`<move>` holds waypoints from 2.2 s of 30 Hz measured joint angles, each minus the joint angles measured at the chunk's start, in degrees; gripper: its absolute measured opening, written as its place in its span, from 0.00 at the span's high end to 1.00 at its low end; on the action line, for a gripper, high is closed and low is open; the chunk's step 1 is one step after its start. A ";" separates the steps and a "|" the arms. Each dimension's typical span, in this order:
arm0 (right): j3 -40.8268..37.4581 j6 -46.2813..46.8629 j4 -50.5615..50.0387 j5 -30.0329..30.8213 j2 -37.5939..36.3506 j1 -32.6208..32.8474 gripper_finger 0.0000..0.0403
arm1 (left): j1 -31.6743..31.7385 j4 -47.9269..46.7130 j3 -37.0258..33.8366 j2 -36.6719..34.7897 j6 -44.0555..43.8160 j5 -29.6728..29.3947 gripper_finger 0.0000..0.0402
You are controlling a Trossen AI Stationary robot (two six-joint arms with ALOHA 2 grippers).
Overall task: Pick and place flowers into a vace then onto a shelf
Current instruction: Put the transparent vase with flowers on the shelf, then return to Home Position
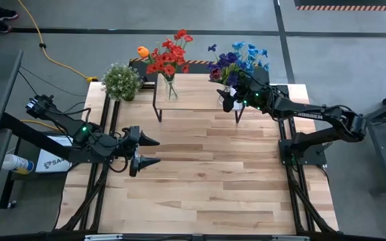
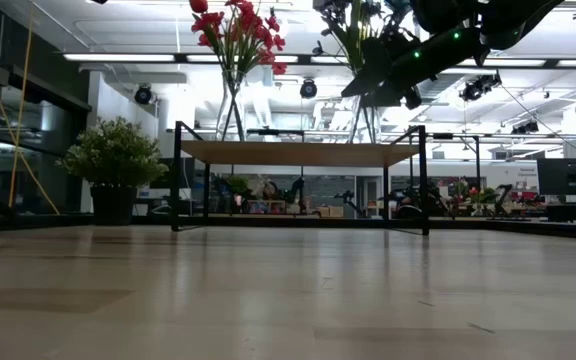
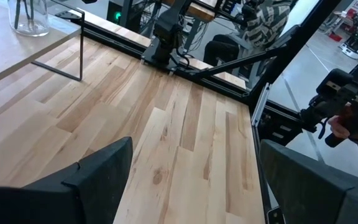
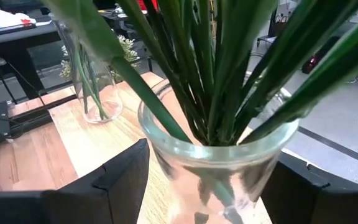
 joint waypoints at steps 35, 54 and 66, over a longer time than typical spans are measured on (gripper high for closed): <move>-0.04 -0.04 -21.70 -2.62 -19.60 1.51 0.36 | 0.00 -0.95 0.00 0.00 0.00 -0.14 0.05; -0.04 4.50 -36.65 -4.01 -38.76 4.20 0.40 | 0.00 -2.08 0.00 -0.78 -0.02 0.07 0.05; -0.04 4.56 -38.52 -5.51 -44.80 4.20 0.86 | 0.02 -2.83 -0.02 -1.33 -0.02 -0.94 0.05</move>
